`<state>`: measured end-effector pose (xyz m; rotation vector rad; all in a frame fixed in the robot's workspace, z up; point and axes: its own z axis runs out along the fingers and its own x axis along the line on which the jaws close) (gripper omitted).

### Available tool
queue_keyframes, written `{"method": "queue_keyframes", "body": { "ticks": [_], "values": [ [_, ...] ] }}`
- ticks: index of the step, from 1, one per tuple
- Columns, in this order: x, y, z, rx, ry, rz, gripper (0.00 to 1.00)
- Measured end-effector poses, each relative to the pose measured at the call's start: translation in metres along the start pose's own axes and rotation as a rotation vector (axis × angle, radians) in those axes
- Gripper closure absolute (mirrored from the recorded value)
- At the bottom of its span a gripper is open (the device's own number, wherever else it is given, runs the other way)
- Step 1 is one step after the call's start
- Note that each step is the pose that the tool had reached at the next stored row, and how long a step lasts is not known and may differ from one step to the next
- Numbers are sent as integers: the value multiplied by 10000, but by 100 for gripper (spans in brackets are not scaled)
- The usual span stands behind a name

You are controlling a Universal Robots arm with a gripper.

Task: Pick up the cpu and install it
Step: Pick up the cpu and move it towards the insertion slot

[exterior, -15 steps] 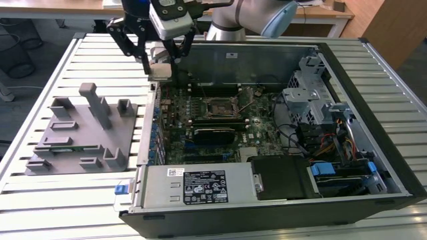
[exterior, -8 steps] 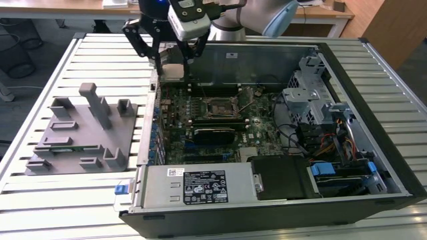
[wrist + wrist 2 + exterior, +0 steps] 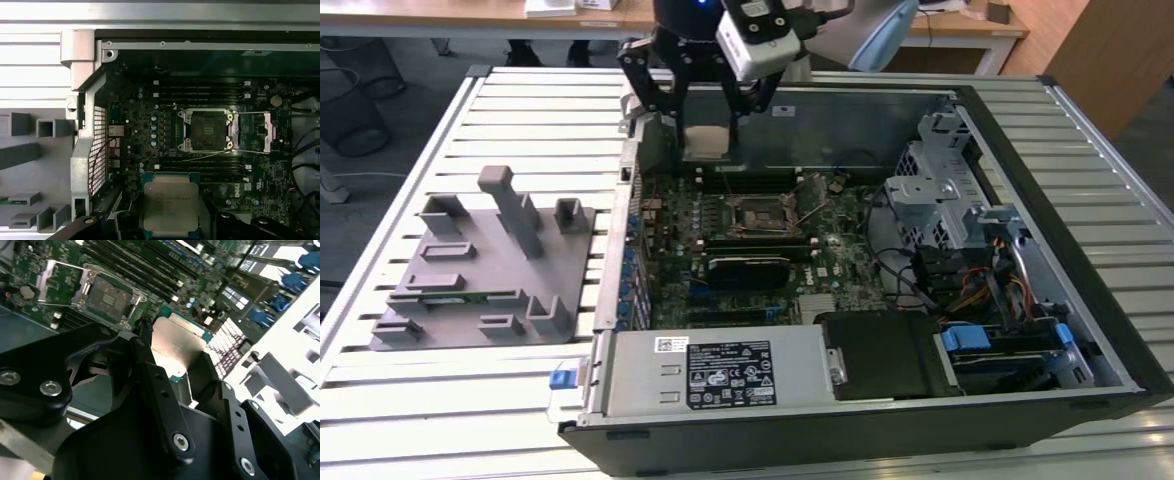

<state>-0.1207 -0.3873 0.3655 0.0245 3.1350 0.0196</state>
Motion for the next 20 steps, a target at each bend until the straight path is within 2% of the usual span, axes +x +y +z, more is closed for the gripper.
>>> {"method": "queue_keyframes", "body": {
  "ticks": [8,20],
  "values": [
    [-261,109,19,0,1,0,47],
    [-513,151,38,0,0,0,47]
  ]
}}
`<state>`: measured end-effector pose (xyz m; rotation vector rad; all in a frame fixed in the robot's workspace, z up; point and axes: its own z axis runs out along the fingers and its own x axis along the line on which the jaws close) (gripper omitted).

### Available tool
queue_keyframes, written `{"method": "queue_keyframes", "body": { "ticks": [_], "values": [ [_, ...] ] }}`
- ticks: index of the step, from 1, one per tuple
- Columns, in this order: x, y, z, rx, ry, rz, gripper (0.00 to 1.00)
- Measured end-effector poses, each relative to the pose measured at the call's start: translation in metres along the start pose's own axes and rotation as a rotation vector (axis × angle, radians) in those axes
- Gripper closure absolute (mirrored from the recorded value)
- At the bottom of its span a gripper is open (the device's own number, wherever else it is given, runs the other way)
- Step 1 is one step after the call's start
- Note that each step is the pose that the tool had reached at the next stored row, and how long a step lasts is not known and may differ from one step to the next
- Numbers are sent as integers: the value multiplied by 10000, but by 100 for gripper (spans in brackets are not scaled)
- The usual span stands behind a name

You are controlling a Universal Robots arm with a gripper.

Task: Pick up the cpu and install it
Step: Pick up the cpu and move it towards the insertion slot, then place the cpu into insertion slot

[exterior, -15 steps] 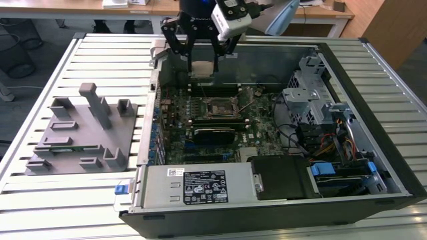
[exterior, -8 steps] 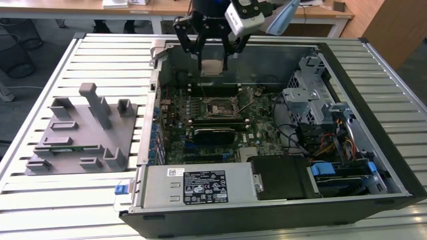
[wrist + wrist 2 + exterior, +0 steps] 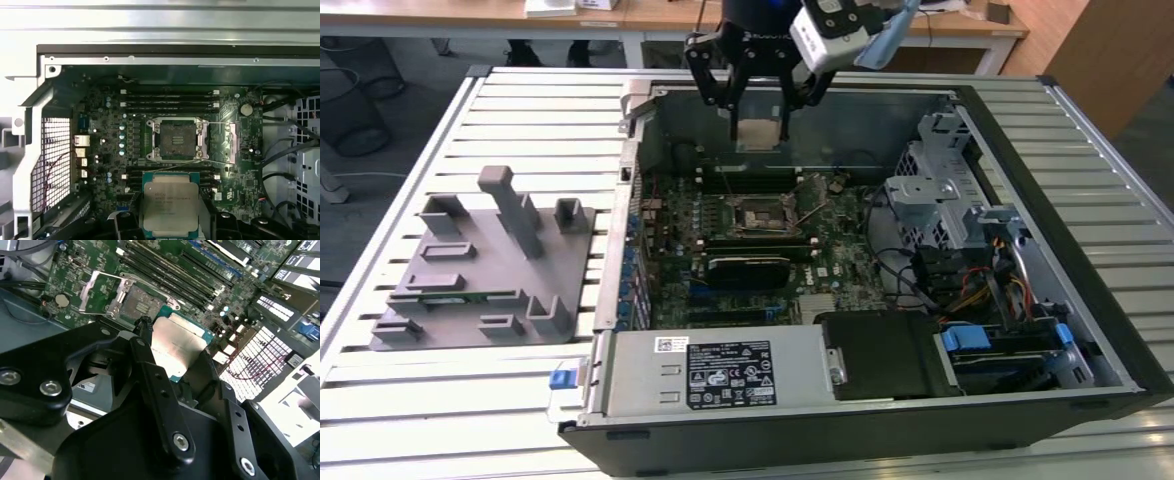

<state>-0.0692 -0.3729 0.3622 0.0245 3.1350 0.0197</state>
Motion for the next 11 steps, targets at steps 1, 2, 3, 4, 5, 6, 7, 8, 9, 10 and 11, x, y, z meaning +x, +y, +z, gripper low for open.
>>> {"method": "queue_keyframes", "body": {
  "ticks": [1,2,3,4,5,6,7,8,9,10,11],
  "values": [
    [-29,1,1,0,0,0,47],
    [-50,2,3,0,0,-1,47],
    [-68,2,3,1,0,6,47],
    [-86,2,4,2,1,17,47],
    [-99,2,4,3,0,28,47],
    [-105,2,4,2,0,34,47],
    [-110,2,4,3,0,40,47],
    [-113,2,5,2,0,43,47],
    [-113,3,5,3,-1,64,47],
    [-114,3,5,2,-1,124,47],
    [-114,3,6,3,-2,198,47]
  ]
}}
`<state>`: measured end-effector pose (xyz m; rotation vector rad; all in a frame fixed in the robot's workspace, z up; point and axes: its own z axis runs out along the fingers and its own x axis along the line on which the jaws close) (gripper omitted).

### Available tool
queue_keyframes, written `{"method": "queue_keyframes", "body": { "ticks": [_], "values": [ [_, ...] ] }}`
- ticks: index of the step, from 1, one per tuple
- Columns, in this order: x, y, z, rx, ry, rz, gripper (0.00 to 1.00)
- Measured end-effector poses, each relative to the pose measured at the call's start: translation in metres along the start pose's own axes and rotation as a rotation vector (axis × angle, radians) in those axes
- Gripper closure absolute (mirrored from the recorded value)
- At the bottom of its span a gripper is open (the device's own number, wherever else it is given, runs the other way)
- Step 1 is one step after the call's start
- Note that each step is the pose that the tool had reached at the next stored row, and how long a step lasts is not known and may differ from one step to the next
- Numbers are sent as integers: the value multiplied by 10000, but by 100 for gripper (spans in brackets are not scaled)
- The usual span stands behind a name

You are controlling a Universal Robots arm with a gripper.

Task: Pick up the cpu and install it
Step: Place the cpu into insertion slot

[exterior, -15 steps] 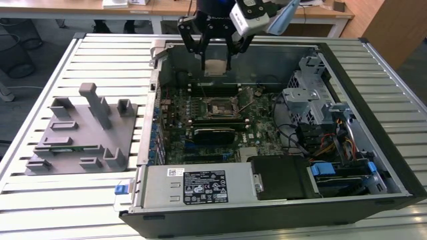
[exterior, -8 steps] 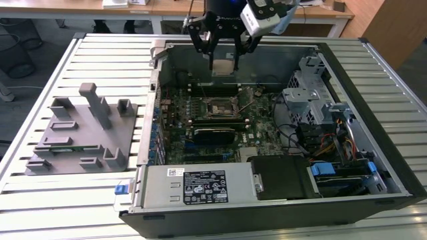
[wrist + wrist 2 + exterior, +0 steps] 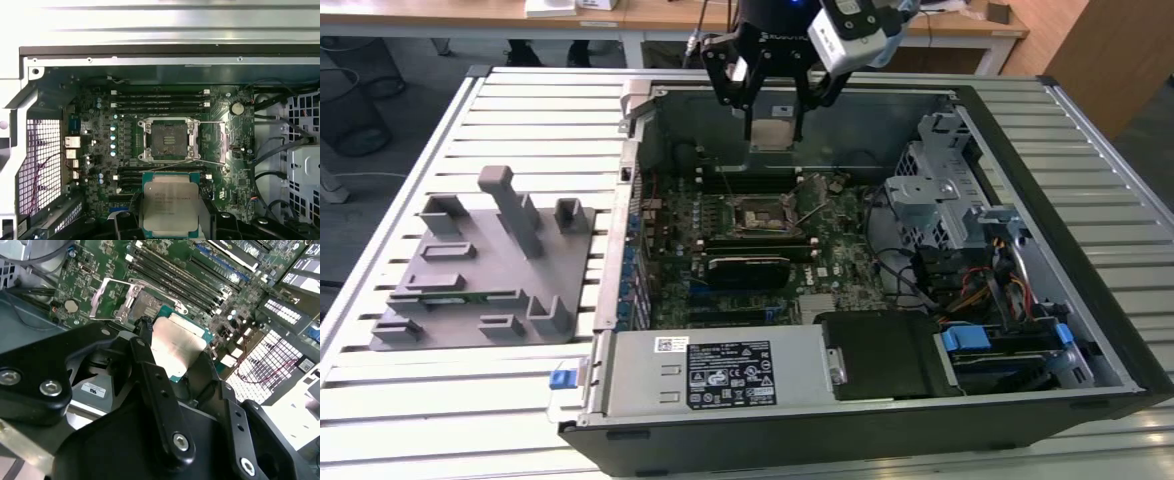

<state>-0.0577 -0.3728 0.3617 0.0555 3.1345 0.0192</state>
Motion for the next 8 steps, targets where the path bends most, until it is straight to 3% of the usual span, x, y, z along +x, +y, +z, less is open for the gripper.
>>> {"method": "queue_keyframes", "body": {
  "ticks": [8],
  "values": [
    [-1,3,8,7,-13,1081,47]
  ]
}}
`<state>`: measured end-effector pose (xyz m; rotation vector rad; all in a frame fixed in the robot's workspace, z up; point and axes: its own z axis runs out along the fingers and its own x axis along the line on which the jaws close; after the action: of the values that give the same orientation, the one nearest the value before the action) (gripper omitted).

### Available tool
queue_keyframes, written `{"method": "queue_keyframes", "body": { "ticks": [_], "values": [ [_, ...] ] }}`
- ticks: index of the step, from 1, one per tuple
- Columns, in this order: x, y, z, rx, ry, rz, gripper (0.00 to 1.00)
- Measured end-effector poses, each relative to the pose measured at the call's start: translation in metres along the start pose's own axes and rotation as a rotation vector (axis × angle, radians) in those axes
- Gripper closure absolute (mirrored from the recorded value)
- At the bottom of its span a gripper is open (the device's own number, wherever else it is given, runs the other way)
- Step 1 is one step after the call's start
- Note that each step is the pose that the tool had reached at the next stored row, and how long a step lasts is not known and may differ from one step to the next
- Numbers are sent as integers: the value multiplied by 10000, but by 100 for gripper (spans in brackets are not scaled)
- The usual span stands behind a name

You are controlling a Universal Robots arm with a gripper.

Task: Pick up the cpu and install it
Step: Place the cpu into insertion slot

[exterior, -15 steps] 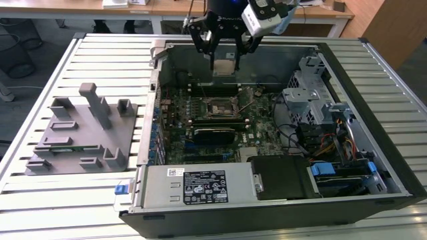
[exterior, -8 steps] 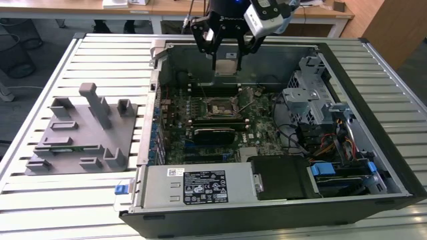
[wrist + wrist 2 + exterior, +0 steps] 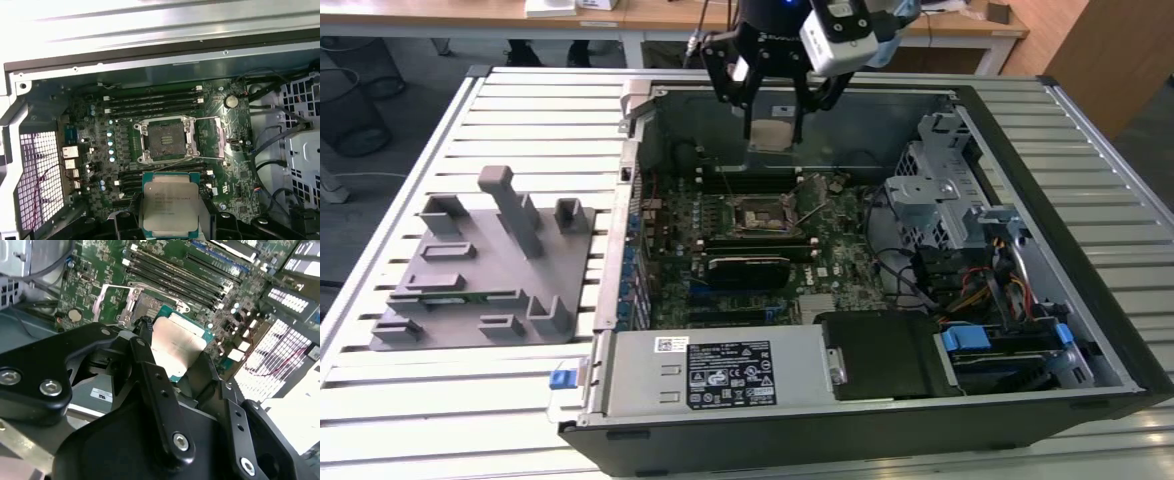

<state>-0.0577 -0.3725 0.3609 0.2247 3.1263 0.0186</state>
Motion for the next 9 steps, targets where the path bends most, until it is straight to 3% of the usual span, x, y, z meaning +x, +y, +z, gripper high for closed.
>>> {"method": "queue_keyframes", "body": {
  "ticks": [9],
  "values": [
    [1,3,14,11,-17,1451,47]
  ]
}}
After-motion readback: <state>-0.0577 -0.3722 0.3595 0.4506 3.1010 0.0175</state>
